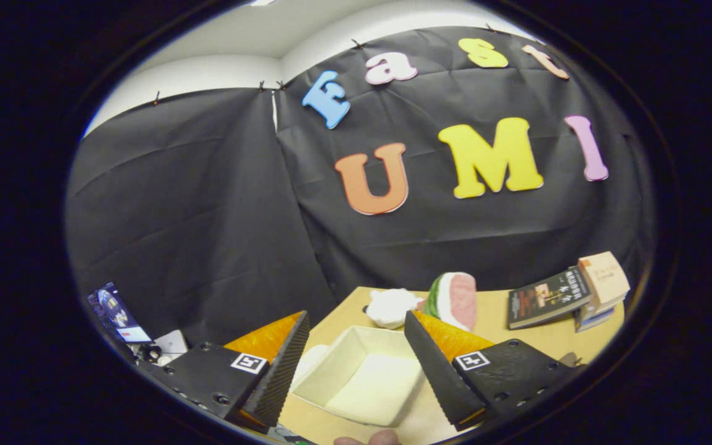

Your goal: Open the storage box then place both shoes into the box .Put the left shoe in first, then the right shoe, with the right side of both shoes facing outward in a uniform manner.

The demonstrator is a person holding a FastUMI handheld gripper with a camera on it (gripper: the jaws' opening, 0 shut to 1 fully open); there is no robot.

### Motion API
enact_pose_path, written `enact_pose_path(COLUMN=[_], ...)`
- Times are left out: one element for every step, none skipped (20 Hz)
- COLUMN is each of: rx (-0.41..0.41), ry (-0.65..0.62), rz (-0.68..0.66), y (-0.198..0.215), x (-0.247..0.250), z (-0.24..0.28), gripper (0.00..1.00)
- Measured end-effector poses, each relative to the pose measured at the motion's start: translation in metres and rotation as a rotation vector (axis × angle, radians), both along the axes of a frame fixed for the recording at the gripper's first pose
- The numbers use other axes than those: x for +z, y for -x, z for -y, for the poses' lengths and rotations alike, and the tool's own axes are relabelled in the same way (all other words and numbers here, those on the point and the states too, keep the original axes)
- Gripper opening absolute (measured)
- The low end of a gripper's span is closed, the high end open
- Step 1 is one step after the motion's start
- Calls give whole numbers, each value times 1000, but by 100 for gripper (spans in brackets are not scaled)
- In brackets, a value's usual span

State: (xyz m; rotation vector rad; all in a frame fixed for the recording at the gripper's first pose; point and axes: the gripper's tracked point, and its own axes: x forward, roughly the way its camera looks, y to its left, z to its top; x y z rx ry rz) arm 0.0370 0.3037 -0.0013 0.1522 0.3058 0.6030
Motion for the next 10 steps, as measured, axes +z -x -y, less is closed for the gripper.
enact_pose_path(rx=[-35,-68,-103,-135,-166,-193,-220,-248,-279,-303], ry=[10,23,35,45,49,53,63,78,95,106], rz=[15,35,54,69,79,86,93,102,110,106], y=[0,-2,-4,-5,-3,-2,1,1,0,0], x=[2,5,6,8,9,8,5,3,-1,-6], z=[21,44,65,87,106,124,143,163,183,199], gripper=[94,94,94,94,94,94,94,94,94,94])
